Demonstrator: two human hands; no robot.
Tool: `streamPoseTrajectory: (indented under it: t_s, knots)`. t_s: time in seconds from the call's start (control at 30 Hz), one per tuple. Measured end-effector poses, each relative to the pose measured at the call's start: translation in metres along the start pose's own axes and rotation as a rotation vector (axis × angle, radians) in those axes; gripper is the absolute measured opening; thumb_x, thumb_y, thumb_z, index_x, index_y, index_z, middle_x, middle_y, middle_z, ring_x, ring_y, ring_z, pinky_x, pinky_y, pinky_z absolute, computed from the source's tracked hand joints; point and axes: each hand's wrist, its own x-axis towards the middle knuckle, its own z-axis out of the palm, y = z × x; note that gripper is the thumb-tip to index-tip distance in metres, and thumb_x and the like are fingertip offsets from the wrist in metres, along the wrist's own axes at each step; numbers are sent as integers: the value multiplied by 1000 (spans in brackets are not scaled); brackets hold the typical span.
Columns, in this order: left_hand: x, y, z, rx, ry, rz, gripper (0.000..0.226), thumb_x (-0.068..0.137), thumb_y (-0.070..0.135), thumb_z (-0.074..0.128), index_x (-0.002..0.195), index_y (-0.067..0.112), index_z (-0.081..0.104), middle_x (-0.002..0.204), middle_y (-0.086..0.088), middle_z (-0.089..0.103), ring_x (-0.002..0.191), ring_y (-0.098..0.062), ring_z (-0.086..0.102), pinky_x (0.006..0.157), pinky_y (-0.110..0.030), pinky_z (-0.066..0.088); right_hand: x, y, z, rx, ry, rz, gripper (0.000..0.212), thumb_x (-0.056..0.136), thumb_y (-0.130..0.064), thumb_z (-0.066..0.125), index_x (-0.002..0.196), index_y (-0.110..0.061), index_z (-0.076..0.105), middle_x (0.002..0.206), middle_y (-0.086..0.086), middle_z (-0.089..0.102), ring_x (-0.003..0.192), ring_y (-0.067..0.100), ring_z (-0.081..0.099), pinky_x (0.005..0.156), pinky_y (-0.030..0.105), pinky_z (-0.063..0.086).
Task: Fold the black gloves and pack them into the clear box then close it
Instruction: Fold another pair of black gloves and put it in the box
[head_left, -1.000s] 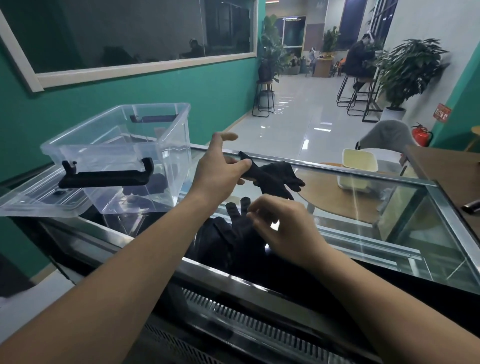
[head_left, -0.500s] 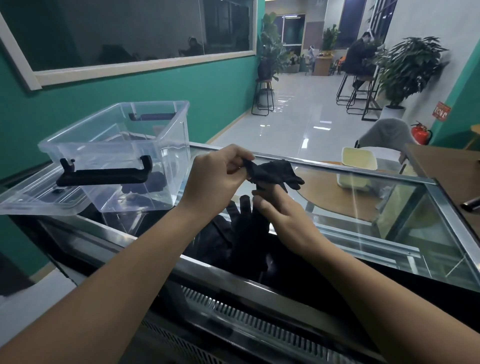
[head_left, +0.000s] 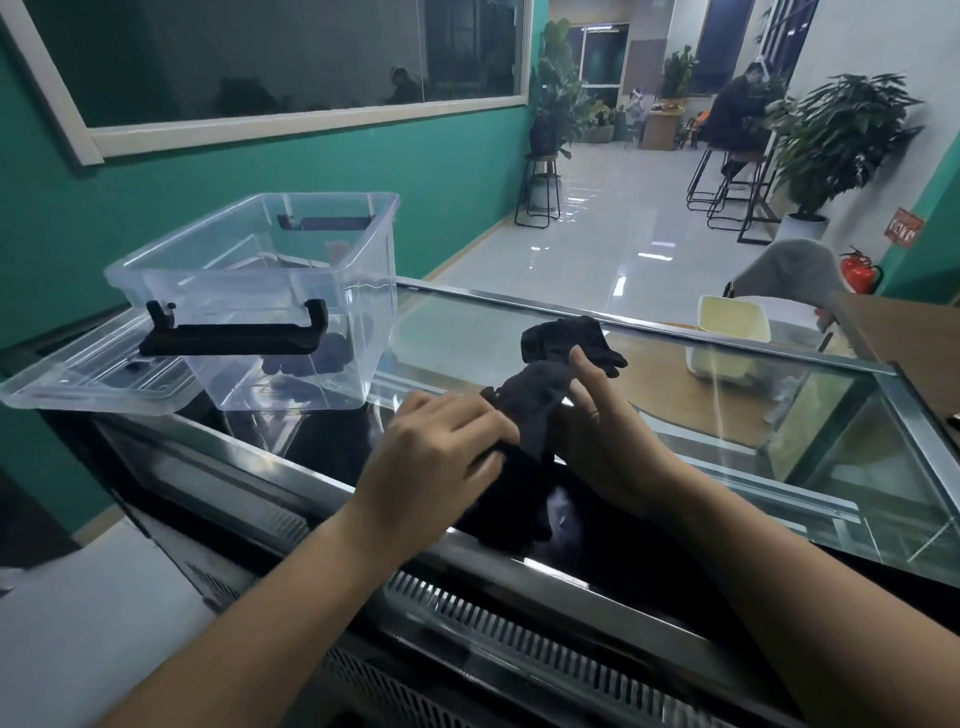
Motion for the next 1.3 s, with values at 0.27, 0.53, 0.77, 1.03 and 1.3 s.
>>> streamPoseTrajectory:
  t_s: [0.27,0.53,0.77,1.03,1.3]
  knots:
    - [-21,9,11,34,-85,84,15,90,12,78,102,22,81,94,7,68,83,-16,64,80,-29,39,6,5,-6,59,41,73,69,103,-69,43,143,-17,63,114,8,75,107,24,71,99,43,46]
    - [-25,19,17,8,-146,79,15,94,24,70,102,25,82,86,9,61,78,-14,58,72,-35,47,13,7,-4,77,93,147,77,99,-71,55,143,-8,64,146,24,63,137,34,60,121,46,38]
    - [-25,26,20,-73,-192,23,16,95,32,70,102,24,82,85,10,61,80,-11,56,74,-35,48,10,4,-3,96,117,153,70,103,-63,56,143,-6,63,144,20,66,143,35,57,130,50,30]
    - [-8,-18,8,-221,-83,-576,11,98,30,74,109,27,77,100,16,68,90,1,66,87,-28,57,15,7,-6,62,107,155,84,88,-75,70,133,-4,65,155,41,34,142,65,32,123,77,20]
    - [8,-48,12,-230,-345,-866,13,93,43,79,92,30,77,98,14,72,93,-1,66,86,-27,54,17,10,-7,140,101,127,66,102,-62,58,137,-7,65,148,26,61,141,43,56,128,57,31]
